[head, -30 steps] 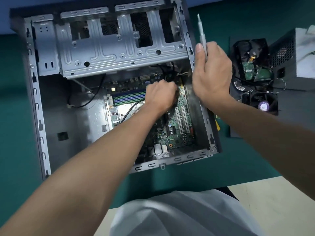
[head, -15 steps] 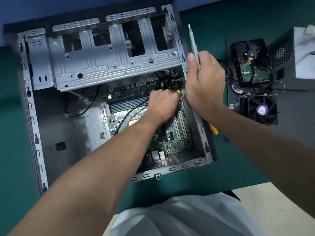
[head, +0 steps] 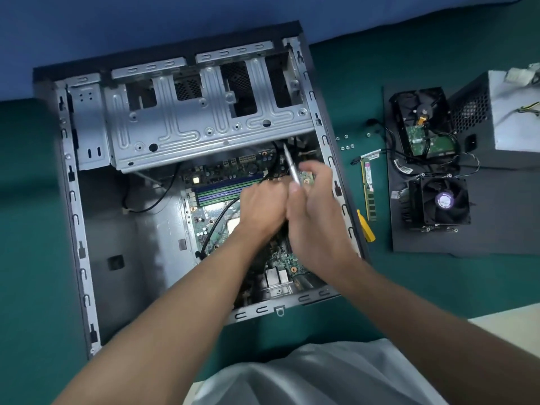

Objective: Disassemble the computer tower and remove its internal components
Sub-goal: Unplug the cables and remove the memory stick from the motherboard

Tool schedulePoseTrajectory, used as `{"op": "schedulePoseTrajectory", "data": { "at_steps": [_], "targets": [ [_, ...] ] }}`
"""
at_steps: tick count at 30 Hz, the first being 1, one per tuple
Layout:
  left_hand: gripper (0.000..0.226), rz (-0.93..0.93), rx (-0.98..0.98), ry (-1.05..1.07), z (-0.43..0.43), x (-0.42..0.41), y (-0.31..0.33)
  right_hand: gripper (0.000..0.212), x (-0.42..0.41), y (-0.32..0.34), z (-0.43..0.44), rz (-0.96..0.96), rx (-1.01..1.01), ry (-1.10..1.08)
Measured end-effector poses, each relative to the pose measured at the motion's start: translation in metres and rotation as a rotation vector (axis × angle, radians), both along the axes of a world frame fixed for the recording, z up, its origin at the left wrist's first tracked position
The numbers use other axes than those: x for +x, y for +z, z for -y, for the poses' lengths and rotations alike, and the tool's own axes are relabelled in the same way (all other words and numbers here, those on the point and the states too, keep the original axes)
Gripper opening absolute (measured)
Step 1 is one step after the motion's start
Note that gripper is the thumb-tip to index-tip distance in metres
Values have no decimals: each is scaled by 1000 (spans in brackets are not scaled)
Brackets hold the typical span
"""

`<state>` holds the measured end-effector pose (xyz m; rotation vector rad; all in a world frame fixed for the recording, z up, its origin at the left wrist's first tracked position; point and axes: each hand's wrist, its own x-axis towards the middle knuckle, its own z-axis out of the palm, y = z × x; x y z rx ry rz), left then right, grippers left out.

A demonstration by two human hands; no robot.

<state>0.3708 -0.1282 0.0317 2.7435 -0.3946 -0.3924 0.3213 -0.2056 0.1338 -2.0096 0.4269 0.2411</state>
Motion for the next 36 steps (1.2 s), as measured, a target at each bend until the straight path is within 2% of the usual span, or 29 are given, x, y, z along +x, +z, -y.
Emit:
{"op": "schedulePoseTrajectory", "data": {
  "at_steps": [2, 6, 8, 12, 14, 17, 18, 20, 21, 22, 24, 25, 28, 34, 36],
  "targets": [
    [11, 59, 22, 2, -14, 0, 2, 17, -7, -11, -6, -31, 42, -92],
    [32, 169, -13, 56, -32, -1, 5, 19, 1, -35, -7, -166, 82, -324],
    [34, 138, -3, 102, -40, -5, 4, 18, 5, -40, -8, -236, 120, -340],
    [33, 17, 40, 152, -54, -10, -5, 37, 15, -42, -6, -230, 111, -362],
    [29, -17, 41, 168, -56, -10, -9, 38, 20, -45, -5, -237, 62, -359],
    [30, -52, 73, 162, -58, -9, -11, 22, 23, -52, -7, -311, 38, -429],
    [31, -61, 84, 158, -59, -8, -11, 21, 23, -52, -8, -305, 8, -437],
    [28, -71, 111, 141, -60, -8, -11, 16, 19, -54, -10, -246, -187, -380],
    [24, -73, 132, 127, -61, -7, -10, 22, 19, -57, -8, -194, -238, -411],
    [23, -77, 155, 116, -61, -7, -9, 25, 20, -56, -8, -167, -259, -434],
    [31, -110, 178, 117, -60, -7, -8, 16, 21, -58, -9, -168, -255, -429],
    [37, -130, 183, 116, -60, -7, -7, 9, 23, -60, -8, -187, -224, -423],
    [54, -174, 189, 107, -59, -5, -5, 23, 26, -58, -6, -220, -69, -517],
    [58, -193, 120, 125, -58, -8, -2, 19, 27, -61, -4, -170, 3, -571],
    [60, -197, 96, 141, -58, -9, -2, 24, 29, -62, -4, -201, 102, -632]
  ]
}}
